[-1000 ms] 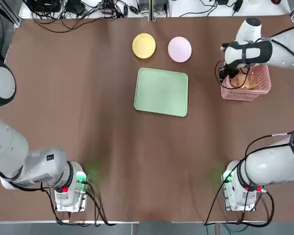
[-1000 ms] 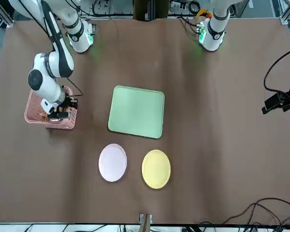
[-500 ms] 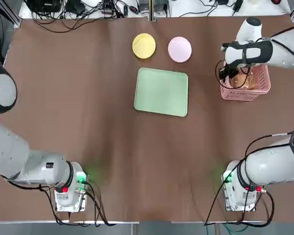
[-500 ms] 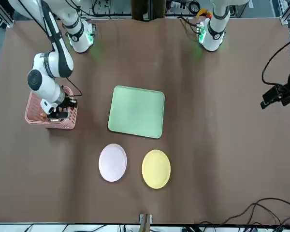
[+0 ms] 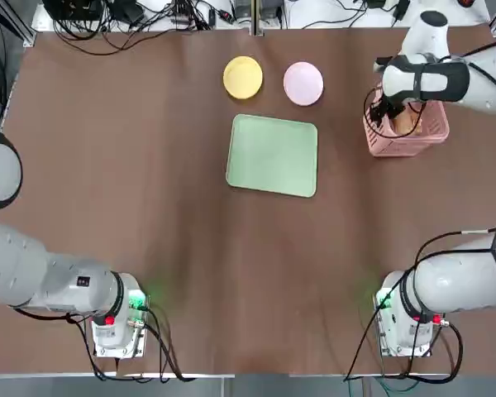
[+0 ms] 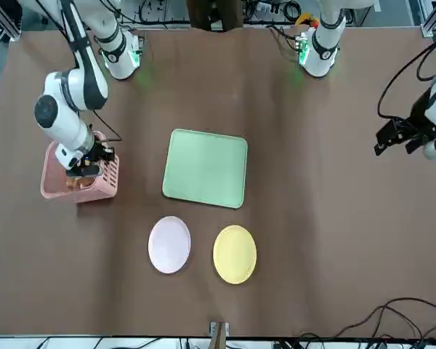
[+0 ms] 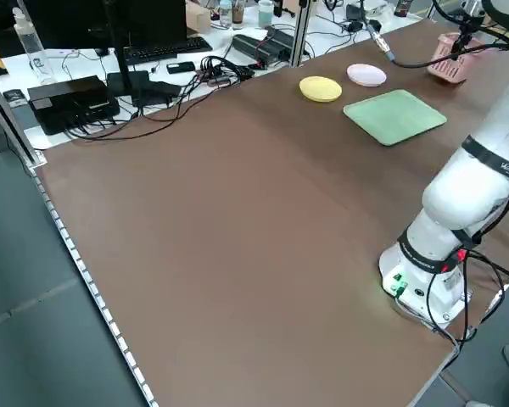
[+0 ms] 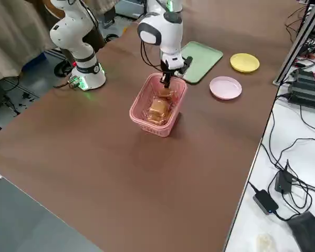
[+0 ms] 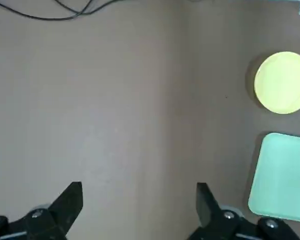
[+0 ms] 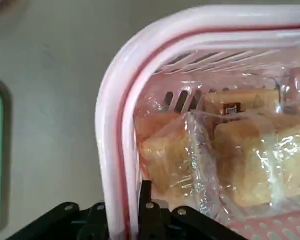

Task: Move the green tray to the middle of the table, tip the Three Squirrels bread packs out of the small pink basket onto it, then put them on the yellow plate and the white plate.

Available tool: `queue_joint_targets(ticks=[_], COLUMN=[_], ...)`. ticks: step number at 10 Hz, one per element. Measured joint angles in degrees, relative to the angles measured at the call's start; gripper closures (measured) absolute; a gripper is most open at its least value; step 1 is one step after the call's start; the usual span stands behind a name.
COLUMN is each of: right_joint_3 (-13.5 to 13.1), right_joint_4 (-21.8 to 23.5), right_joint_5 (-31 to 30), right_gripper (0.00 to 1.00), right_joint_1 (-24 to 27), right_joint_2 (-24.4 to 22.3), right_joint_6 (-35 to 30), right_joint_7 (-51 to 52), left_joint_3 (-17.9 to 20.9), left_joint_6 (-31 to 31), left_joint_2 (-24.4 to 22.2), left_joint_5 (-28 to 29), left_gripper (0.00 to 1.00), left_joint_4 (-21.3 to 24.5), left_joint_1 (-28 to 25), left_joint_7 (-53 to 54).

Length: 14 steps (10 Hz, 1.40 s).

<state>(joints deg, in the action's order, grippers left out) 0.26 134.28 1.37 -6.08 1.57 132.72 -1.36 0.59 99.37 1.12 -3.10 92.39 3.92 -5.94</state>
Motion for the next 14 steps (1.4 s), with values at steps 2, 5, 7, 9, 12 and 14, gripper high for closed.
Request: queue_joint_targets(ticks=[2,5,7,9,12,14], right_joint_3=[0.2,0.4,0.6,0.7,0.8,0.8], right_joint_4=[-2.8,-10.9,-13.6,-13.9,-13.9,-16.0], right_joint_5=[1.1,11.9,22.9,34.0,49.9,58.1], right_gripper=[0.93,0.93,0.93,0.93,0.93,0.93], right_joint_1=[-2.5,-7.2,-12.0,-17.9,-26.9,-31.7], right_joint_2=[-2.8,-4.9,-5.0,-4.9,-2.3,1.6], right_joint_6=[-5.3,-14.7,-15.0,-9.8,3.1,8.5], right_joint_7=[-0.2,-0.2,-0.2,-0.3,-0.3,0.1], left_joint_3=[0.0,0.3,0.5,0.7,0.6,0.2], left_joint_6=[0.2,0.4,1.6,2.0,2.0,1.8], left_joint_2=[0.0,0.2,1.8,4.4,6.6,6.7], left_joint_5=[0.0,0.5,1.2,1.3,1.3,1.3], left_gripper=[0.0,0.0,0.0,0.0,0.0,0.0], left_joint_4=[0.0,0.1,-0.8,-4.0,-5.0,-5.3], left_joint_1=[-0.1,-0.2,-0.5,-1.1,-2.1,-1.8], left_joint_7=[0.1,0.4,1.0,1.2,1.5,1.5])
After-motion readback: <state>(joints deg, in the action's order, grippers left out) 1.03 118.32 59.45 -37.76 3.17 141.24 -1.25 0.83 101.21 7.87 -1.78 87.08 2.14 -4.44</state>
